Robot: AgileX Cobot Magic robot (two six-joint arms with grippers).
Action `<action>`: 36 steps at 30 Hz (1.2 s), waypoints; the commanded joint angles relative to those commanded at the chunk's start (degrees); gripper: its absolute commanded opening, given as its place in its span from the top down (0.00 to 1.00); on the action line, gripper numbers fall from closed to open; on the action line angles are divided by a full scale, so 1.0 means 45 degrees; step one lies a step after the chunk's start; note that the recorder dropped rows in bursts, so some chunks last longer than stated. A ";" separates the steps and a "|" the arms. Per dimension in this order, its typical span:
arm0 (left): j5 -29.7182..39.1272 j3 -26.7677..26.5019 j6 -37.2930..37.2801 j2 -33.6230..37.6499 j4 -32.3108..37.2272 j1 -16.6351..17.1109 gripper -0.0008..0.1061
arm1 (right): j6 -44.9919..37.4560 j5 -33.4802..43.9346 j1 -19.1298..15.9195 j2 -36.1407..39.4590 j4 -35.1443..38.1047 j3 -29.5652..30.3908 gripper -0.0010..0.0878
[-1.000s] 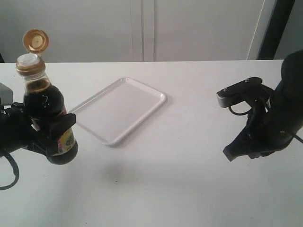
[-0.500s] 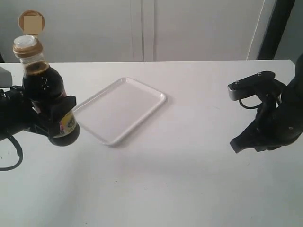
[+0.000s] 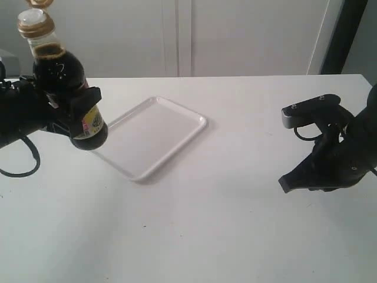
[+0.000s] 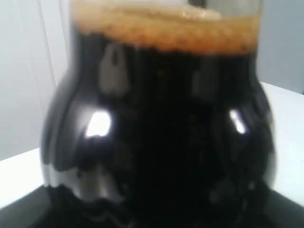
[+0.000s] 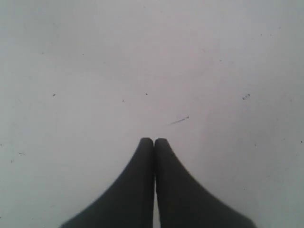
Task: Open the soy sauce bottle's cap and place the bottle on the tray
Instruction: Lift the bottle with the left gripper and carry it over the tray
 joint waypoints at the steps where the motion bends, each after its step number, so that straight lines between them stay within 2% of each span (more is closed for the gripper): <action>1: 0.0387 -0.0292 0.0126 0.0338 -0.0452 -0.0304 0.99 | -0.0057 -0.0028 0.0000 0.0000 0.0067 0.0000 0.99; 6: -0.0176 -0.1197 0.0498 0.1715 -0.1167 -0.0746 0.99 | -0.0057 -0.0224 0.0000 0.0000 0.0170 0.0000 0.99; 14: -0.0313 -0.3471 0.0525 0.4298 -0.1380 -0.0746 0.99 | -0.0057 -0.0817 0.0000 0.0000 0.0439 0.0000 0.99; 18: -0.0313 -0.4214 0.0492 0.5167 -0.1358 -0.0746 0.99 | -0.0057 -0.0914 0.0000 0.0000 0.0463 0.0000 0.99; 24: -0.0313 -0.5139 0.0463 0.6141 -0.1308 -0.0756 0.99 | -0.0057 -0.0964 0.0000 0.0111 0.0537 0.0000 0.99; 33: -0.0125 -0.6165 0.0584 0.7218 -0.1385 -0.1459 0.99 | -0.0057 -0.0984 0.0000 0.0107 0.0576 0.0000 0.99; 36: 0.0123 -0.6358 0.0581 0.7427 -0.1413 -0.1487 0.99 | -0.0057 -0.1013 0.0000 0.0107 0.0695 0.0000 0.99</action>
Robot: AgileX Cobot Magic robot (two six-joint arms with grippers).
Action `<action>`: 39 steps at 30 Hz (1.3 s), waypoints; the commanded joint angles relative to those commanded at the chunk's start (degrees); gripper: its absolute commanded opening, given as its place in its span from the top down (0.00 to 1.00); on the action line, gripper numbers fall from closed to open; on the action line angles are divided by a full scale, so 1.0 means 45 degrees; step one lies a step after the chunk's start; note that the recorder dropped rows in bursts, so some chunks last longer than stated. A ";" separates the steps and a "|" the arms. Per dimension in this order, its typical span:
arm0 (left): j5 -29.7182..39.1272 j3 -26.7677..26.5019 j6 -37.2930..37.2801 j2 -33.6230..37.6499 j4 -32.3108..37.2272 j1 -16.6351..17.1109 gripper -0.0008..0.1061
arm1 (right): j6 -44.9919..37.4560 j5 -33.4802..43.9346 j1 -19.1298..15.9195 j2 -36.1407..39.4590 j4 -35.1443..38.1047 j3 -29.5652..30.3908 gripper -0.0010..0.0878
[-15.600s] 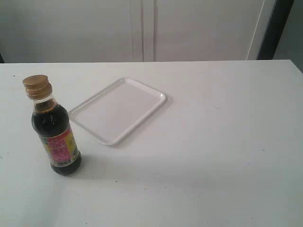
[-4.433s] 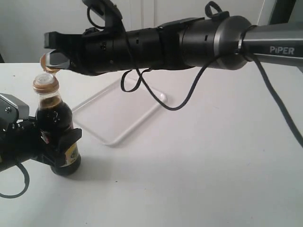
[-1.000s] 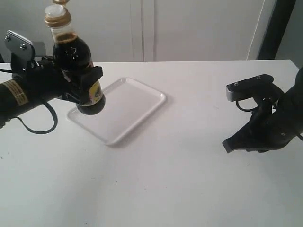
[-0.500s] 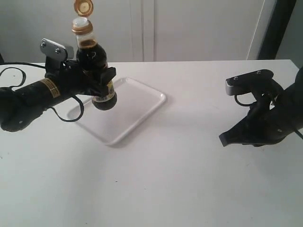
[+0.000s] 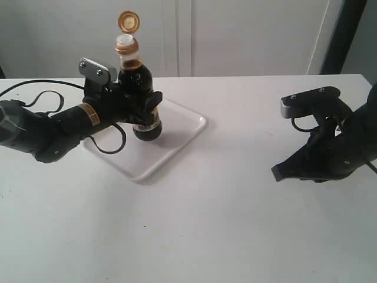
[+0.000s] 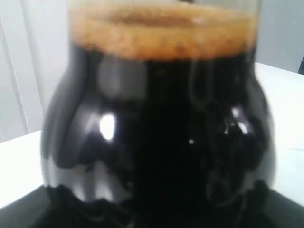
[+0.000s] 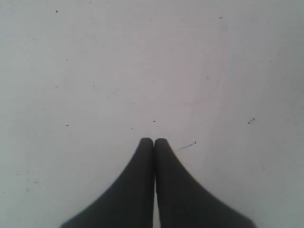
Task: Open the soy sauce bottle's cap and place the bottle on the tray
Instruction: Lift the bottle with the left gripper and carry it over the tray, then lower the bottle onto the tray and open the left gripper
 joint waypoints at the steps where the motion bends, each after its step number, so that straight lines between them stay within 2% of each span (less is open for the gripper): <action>1: -0.0022 -0.0004 0.0075 0.0073 -0.0011 0.0000 0.99 | 0.0000 0.0000 0.0000 0.0000 0.0000 0.0000 0.99; 11: 0.0830 -0.0004 0.0335 0.0154 -0.0236 0.0000 0.99 | 0.0000 -0.0050 0.0000 0.0000 -0.0005 0.0000 0.99; 13: 0.1097 -0.0004 0.0304 0.0154 -0.0236 0.0000 0.92 | 0.0000 -0.0048 0.0000 0.0000 0.0020 0.0000 0.99; 16: 0.1083 -0.0004 0.0252 0.0154 -0.0150 0.0000 0.68 | 0.0000 -0.0048 0.0000 0.0000 0.0030 0.0000 0.99; 17: 0.1044 -0.0004 0.0252 0.0154 -0.0150 0.0000 0.53 | 0.0000 -0.0048 0.0000 0.0000 0.0030 0.0000 0.99; 20: 0.1044 -0.0004 0.0088 0.0154 -0.0150 0.0000 0.19 | 0.0000 -0.0048 0.0000 0.0000 0.0030 0.0000 0.99; 22: 0.1157 -0.0004 0.0060 0.0154 -0.0130 0.0000 0.00 | 0.0000 -0.0048 0.0000 0.0000 0.0030 0.0000 0.99; 34: 0.2772 0.0024 -0.0843 0.0108 0.1084 0.0022 0.01 | 0.0000 -0.0023 0.0000 0.0000 0.0027 0.0000 0.99; 39: 0.4259 0.0024 -0.1508 -0.0131 0.1400 0.0022 0.01 | 0.0000 -0.0023 0.0000 0.0000 0.0027 0.0000 0.99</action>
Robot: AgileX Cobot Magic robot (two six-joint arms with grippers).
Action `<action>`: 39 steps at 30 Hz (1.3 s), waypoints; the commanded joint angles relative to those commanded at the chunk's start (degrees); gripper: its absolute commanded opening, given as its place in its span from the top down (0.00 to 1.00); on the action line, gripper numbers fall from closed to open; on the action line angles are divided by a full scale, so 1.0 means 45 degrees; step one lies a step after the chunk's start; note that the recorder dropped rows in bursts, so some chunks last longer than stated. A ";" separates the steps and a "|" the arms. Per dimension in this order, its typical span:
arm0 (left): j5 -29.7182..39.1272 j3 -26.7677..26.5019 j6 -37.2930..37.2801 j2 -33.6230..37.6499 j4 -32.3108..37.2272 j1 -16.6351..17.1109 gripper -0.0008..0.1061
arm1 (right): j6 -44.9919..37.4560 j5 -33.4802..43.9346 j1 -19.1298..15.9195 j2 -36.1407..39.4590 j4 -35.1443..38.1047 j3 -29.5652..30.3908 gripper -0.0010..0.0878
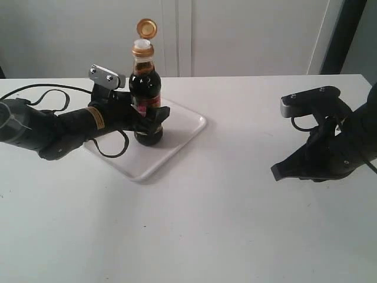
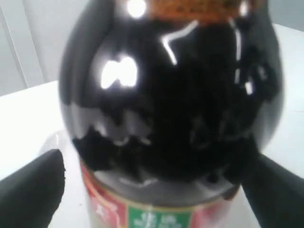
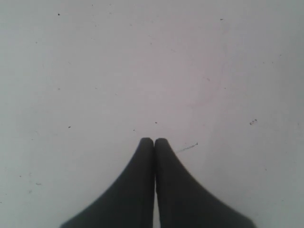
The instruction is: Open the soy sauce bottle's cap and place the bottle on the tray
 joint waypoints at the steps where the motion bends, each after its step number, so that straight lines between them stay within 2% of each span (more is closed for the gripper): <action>1: 0.0283 0.0000 -0.0147 -0.0059 0.0254 0.0000 0.01 | 0.0000 0.0025 0.0000 0.0000 0.0000 0.0000 0.99; 5: 0.1830 0.0000 -0.0992 -0.0552 0.1713 0.0000 0.01 | 0.0000 0.0025 0.0000 0.0000 0.0000 0.0000 0.99; 8: 0.3523 0.0000 -0.2197 -0.0984 0.2740 0.0000 0.01 | 0.0000 0.0025 0.0000 0.0000 0.0000 0.0000 0.99; 10: 0.4053 0.0000 -0.3307 -0.1201 0.3917 0.0000 0.01 | 0.0000 0.0025 0.0000 0.0000 0.0000 0.0000 0.99; 18: 0.4138 0.0000 -0.9159 -0.1798 0.9198 0.0000 0.01 | 0.0000 0.0151 0.0000 0.0000 0.0000 0.0000 0.99; 26: 0.4112 0.0000 -1.3215 -0.2148 1.3268 0.0000 0.01 | 0.0000 0.0245 0.0000 0.0000 0.0000 0.0000 0.99; 28: 0.4112 0.0000 -1.4112 -0.2295 1.3512 0.0000 0.01 | 0.0000 0.0312 0.0000 0.0000 0.0000 0.0000 0.99; 39: 0.3458 0.0048 -1.4738 -0.3413 1.3512 0.0000 0.01 | 0.0000 0.1292 0.0000 -0.0046 0.0000 0.0000 0.99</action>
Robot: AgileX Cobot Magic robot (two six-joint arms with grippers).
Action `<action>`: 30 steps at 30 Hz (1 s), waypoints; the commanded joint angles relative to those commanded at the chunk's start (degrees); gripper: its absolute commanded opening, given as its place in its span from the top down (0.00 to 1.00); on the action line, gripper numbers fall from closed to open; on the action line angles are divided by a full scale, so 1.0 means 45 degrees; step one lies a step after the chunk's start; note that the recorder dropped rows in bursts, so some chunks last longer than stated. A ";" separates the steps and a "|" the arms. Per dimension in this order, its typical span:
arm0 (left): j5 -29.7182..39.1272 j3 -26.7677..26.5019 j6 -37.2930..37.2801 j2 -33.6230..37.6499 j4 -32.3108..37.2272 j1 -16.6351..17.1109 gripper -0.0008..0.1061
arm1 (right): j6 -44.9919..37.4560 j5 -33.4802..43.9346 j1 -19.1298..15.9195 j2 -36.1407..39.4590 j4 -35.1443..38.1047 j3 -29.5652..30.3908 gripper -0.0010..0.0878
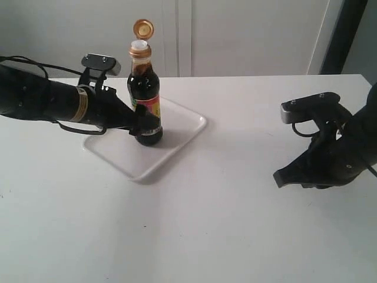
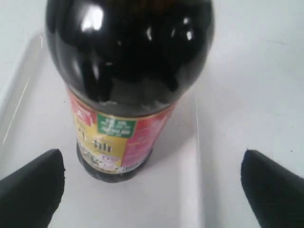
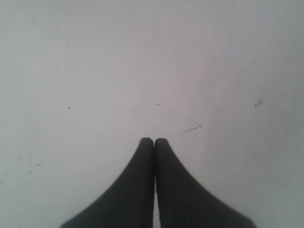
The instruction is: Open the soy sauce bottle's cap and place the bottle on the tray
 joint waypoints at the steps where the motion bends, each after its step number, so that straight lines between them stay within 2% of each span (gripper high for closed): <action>1: 0.0000 0.0000 0.0000 -0.0034 0.0000 0.0000 0.01 | 0.0000 0.0089 0.0000 0.0000 0.0000 0.0000 0.99; 5: 0.0474 0.0000 0.0000 -0.0229 0.0000 0.0112 0.04 | -0.0095 0.0373 0.0000 -0.0138 0.0000 0.0000 0.99; 8: 0.0843 0.0000 0.0000 -0.0512 0.0000 0.0478 0.18 | -0.0344 0.0478 0.0000 -0.0384 0.0000 0.0000 0.99; 10: 0.0843 0.0000 0.0000 -0.0776 0.0000 0.0778 0.32 | -0.0370 0.0478 0.0000 -0.0553 0.0000 0.0000 0.99; 17: 0.0419 0.0000 0.0204 -0.1516 0.0000 0.1947 1.00 | -0.0581 0.0528 0.0000 -0.0937 0.0000 0.0000 0.99; 20: 0.0562 0.0000 0.0643 -0.1609 0.0000 0.2246 0.99 | -0.0581 0.0643 0.0000 -0.1009 0.0000 -0.0022 0.99; 30: 0.2807 0.0000 0.3895 -0.1638 0.0000 0.2252 0.99 | -0.0581 0.0792 0.0000 -0.1020 0.0000 -0.0022 0.99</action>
